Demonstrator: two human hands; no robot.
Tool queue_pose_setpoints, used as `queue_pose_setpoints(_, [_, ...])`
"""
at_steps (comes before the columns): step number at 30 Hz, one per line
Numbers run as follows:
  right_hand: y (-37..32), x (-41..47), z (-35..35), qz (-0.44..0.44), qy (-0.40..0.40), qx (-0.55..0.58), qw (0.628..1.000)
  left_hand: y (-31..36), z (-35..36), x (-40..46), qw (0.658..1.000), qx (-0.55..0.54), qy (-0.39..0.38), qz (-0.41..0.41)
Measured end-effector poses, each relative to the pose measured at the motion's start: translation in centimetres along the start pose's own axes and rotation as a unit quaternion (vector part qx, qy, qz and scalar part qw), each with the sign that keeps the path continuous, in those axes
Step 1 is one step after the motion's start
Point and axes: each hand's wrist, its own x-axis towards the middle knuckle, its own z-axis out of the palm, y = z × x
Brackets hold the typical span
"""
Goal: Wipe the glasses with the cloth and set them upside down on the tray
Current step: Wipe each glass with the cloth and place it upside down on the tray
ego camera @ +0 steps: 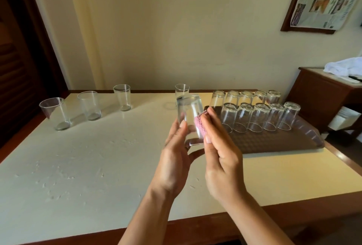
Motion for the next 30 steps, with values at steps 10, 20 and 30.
queue_pose_setpoints(10, [-0.2,-0.1,0.9,0.013,0.026,0.036,0.999,0.3,0.2,0.4,0.998,0.023,0.022,0.054])
queue_pose_setpoints(20, [-0.6,1.0,0.9,0.024,0.026,0.068,0.997,0.0,0.5,0.2,0.998,0.007,0.030,0.060])
queue_pose_setpoints(30, [0.1,2.6,0.1,0.028,0.013,0.036,0.999,-0.3,-0.3,-0.3,0.999,0.005,-0.017,0.052])
